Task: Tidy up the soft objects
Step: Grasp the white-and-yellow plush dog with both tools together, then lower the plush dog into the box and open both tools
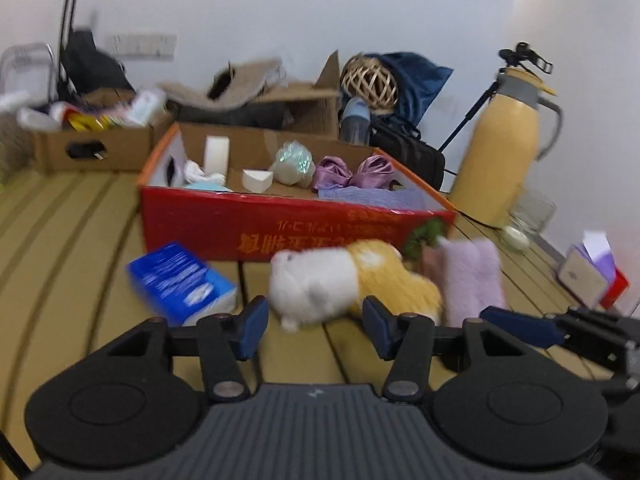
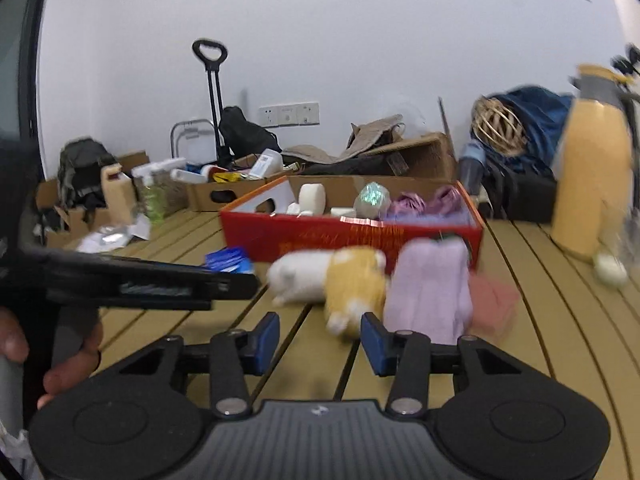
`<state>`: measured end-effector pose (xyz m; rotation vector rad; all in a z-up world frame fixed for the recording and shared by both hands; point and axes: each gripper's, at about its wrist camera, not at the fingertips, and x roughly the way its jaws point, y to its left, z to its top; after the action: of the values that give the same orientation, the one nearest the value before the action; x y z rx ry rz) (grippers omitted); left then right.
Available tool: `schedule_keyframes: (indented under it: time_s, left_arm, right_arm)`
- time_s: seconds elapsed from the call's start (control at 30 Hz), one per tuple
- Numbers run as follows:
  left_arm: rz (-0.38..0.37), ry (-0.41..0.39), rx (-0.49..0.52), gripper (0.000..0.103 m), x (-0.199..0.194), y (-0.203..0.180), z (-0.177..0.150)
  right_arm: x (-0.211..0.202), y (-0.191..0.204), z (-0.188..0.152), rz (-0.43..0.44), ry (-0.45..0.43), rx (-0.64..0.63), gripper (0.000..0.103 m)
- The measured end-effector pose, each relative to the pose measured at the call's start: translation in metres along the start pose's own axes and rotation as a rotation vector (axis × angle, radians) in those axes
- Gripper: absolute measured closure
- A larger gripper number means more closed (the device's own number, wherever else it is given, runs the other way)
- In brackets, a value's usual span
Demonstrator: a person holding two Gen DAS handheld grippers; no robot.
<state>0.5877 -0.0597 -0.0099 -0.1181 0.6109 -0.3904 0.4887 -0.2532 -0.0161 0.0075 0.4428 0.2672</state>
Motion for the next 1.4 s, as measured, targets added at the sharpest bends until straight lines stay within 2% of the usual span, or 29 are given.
schedule_keyframes:
  time_s: [0.1,0.13,0.2,0.3,0.4,0.5,0.67,0.7,0.77,0.83,0.93,1.0,1.07,1.1,1.13,1.2,1.23,1.3,1.37,1.4]
  left_arm:
    - [-0.011,0.041,-0.052,0.05,0.031,0.012,0.008]
    - [-0.026,0.048,-0.085,0.058,0.038,0.019,0.006]
    - [-0.047,0.047,-0.127,0.058,0.04,0.025,0.002]
    - [-0.041,0.025,-0.11,0.059,0.037,0.022,0.0]
    - [-0.04,0.02,-0.119,0.061,0.037,0.022,0.001]
    - [-0.03,0.014,-0.126,0.061,0.038,0.02,0.002]
    - [-0.004,-0.007,-0.101,0.065,0.033,0.016,0.0]
    - [-0.004,-0.012,-0.096,0.067,0.031,0.016,0.0]
    - [0.002,-0.029,-0.081,0.071,0.023,0.013,-0.001]
    - [-0.017,-0.048,-0.059,0.072,0.014,0.011,-0.004]
    - [-0.033,-0.045,-0.03,0.071,0.008,0.005,-0.012]
    - [-0.001,-0.049,-0.012,0.069,0.009,0.003,-0.016]
    - [0.015,-0.048,-0.006,0.067,0.013,0.004,-0.016]
    - [0.021,-0.048,-0.013,0.065,0.015,0.007,-0.016]
    - [0.023,-0.049,-0.022,0.061,0.016,0.008,-0.016]
    - [0.018,-0.039,-0.037,0.049,0.02,0.011,-0.014]
    - [0.011,-0.021,-0.041,0.037,0.023,0.012,-0.014]
    - [0.002,0.007,-0.055,0.038,0.031,0.015,-0.014]
    - [-0.057,0.009,-0.068,0.055,0.033,0.019,-0.012]
    - [-0.066,0.008,-0.068,0.055,0.033,0.019,-0.013]
  right_arm:
    - [0.045,-0.008,0.013,-0.042,0.028,-0.046,0.059]
    - [0.056,-0.011,0.016,-0.042,0.043,-0.05,0.058]
    - [0.072,-0.018,0.016,-0.045,0.053,-0.048,0.057]
    - [0.074,-0.021,0.009,-0.01,0.032,-0.032,0.052]
    - [0.07,-0.015,0.006,-0.008,0.036,-0.078,0.052]
    - [0.071,-0.02,0.004,-0.003,0.051,-0.051,0.06]
    - [0.064,-0.016,0.0,0.017,0.044,-0.046,0.064]
    - [0.063,-0.015,-0.002,0.014,0.042,-0.056,0.067]
    - [0.06,-0.018,-0.001,0.011,0.038,-0.036,0.081]
    - [0.055,-0.023,0.002,0.049,0.038,0.002,0.1]
    - [0.049,-0.021,0.002,0.121,0.022,0.002,0.101]
    - [0.047,-0.013,0.001,0.112,0.004,-0.026,0.099]
    - [0.044,-0.011,0.004,0.073,-0.035,-0.036,0.086]
    - [0.046,-0.011,0.008,0.049,-0.038,-0.042,0.07]
    - [0.047,-0.013,0.011,0.023,-0.043,-0.045,0.059]
    - [0.052,-0.017,0.016,0.008,-0.033,-0.043,0.057]
    - [0.059,-0.021,0.018,0.018,0.004,-0.041,0.057]
    - [0.073,-0.028,0.018,0.054,0.069,0.002,0.054]
    - [0.081,-0.035,0.015,0.09,0.1,0.023,0.054]
    - [0.083,-0.037,0.014,0.097,0.102,0.042,0.054]
